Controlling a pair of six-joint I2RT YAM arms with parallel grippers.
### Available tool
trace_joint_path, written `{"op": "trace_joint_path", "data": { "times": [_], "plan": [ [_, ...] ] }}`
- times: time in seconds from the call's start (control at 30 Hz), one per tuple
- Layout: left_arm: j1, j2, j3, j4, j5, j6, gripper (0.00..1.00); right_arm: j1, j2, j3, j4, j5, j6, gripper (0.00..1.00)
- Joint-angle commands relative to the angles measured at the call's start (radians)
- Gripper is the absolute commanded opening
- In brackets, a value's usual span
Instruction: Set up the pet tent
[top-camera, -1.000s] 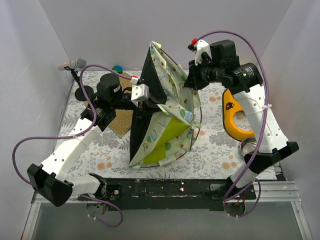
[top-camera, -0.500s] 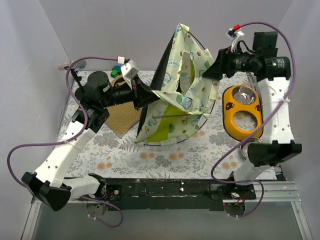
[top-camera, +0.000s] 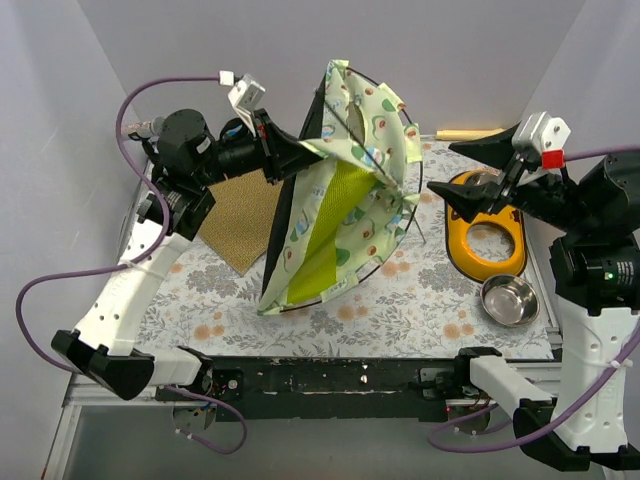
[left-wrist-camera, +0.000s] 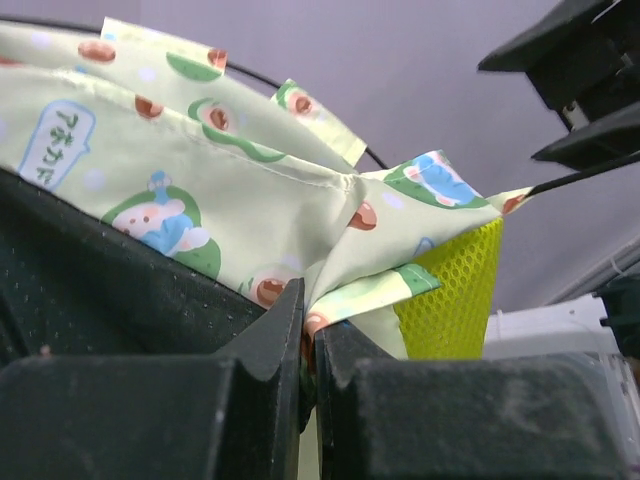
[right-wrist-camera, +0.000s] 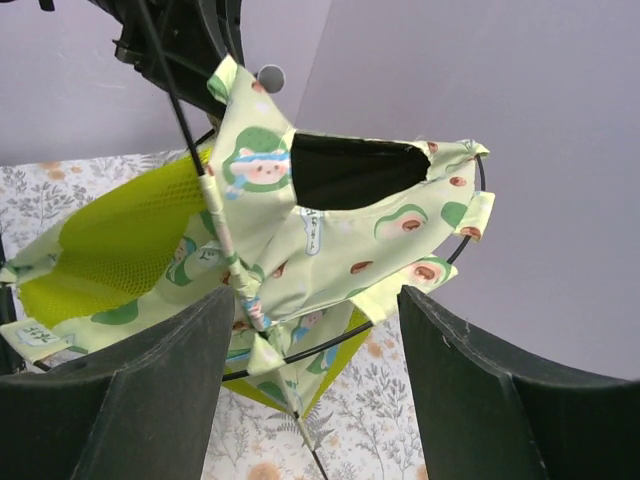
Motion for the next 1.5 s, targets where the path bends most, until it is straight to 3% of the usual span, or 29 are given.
{"op": "trace_joint_path", "data": {
  "times": [0.0,0.17,0.37,0.47,0.57,0.7,0.8,0.97,1.2,1.4,1.47],
  "plan": [
    [0.014,0.035,0.236,-0.062,-0.077,0.102,0.00,-0.001,0.067,0.015,0.133,0.025,0.077,0.74],
    [0.017,0.092,0.503,-0.297,-0.130,0.263,0.00,-0.001,0.075,0.020,0.185,-0.011,0.154,0.73],
    [0.017,0.116,0.686,-0.604,-0.187,0.370,0.00,-0.001,0.055,-0.078,0.512,-0.101,0.404,0.72],
    [0.017,0.182,0.856,-0.781,-0.170,0.433,0.00,0.002,0.084,-0.066,0.624,-0.124,0.536,0.71],
    [0.017,0.202,0.818,-0.855,-0.146,0.413,0.00,0.038,0.107,-0.060,0.690,-0.130,0.616,0.75],
    [0.017,0.146,0.578,-0.737,-0.095,0.300,0.00,0.111,0.105,-0.057,0.695,-0.106,0.616,0.75],
    [0.017,0.145,0.497,-0.654,-0.078,0.246,0.00,0.153,0.099,-0.037,0.707,-0.061,0.608,0.75],
    [0.017,0.196,0.462,-0.573,0.003,0.185,0.00,0.157,0.124,0.026,0.702,-0.034,0.615,0.75],
    [0.018,0.181,0.364,-0.478,0.049,0.139,0.00,0.164,0.180,0.052,0.828,0.179,0.633,0.79],
    [0.018,0.211,0.371,-0.453,0.041,0.107,0.00,0.249,0.286,0.204,0.915,0.230,0.618,0.80],
    [0.018,0.219,0.373,-0.447,0.044,0.100,0.00,0.295,0.300,0.231,0.912,0.250,0.564,0.75]
  ]
}}
